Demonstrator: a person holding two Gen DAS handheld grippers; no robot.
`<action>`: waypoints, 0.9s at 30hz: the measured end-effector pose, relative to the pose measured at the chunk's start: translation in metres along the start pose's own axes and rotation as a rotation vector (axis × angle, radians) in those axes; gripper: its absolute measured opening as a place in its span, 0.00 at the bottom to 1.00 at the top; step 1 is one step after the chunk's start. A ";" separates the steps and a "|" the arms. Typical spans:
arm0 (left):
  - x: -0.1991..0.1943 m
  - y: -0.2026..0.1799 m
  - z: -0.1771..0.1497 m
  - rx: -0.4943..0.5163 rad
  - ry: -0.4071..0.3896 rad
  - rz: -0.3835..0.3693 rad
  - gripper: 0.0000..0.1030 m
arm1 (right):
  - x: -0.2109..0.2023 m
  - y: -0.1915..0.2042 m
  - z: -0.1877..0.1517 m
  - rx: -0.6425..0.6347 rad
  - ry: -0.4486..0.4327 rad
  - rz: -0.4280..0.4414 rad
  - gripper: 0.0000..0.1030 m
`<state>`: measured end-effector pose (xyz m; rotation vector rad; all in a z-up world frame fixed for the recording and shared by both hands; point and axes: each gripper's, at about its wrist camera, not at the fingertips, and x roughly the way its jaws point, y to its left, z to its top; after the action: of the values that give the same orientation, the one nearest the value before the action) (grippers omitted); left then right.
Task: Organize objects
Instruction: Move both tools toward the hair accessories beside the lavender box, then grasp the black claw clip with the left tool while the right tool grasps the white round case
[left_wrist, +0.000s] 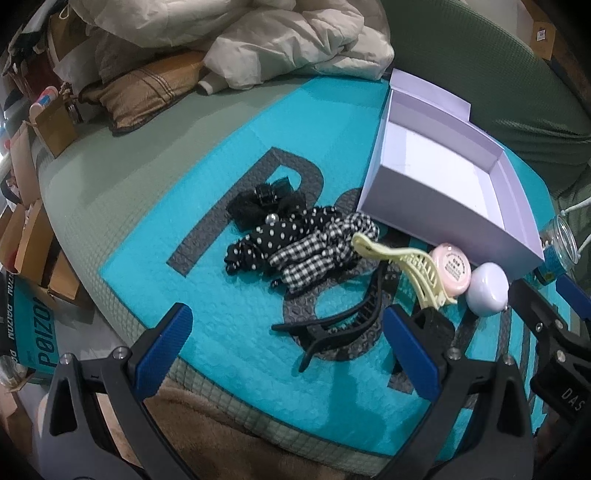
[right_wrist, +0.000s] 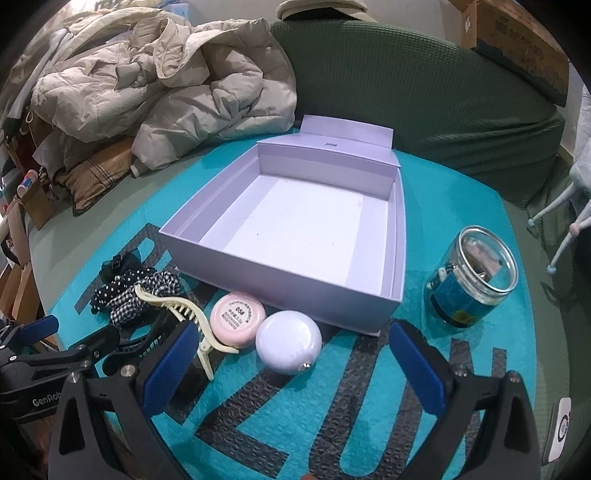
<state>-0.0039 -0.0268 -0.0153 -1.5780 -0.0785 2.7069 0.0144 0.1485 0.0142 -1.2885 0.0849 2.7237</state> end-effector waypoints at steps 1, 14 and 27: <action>0.001 0.000 -0.002 -0.001 0.006 -0.001 1.00 | 0.001 0.000 -0.002 -0.003 0.002 0.002 1.00; 0.019 -0.003 -0.023 0.016 0.051 -0.034 0.97 | 0.020 0.002 -0.025 -0.037 0.071 0.029 1.00; 0.033 -0.010 -0.016 0.055 0.040 -0.028 0.92 | 0.044 -0.007 -0.028 -0.022 0.102 0.044 1.00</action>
<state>-0.0065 -0.0147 -0.0514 -1.6029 -0.0256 2.6312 0.0089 0.1563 -0.0374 -1.4484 0.0944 2.7009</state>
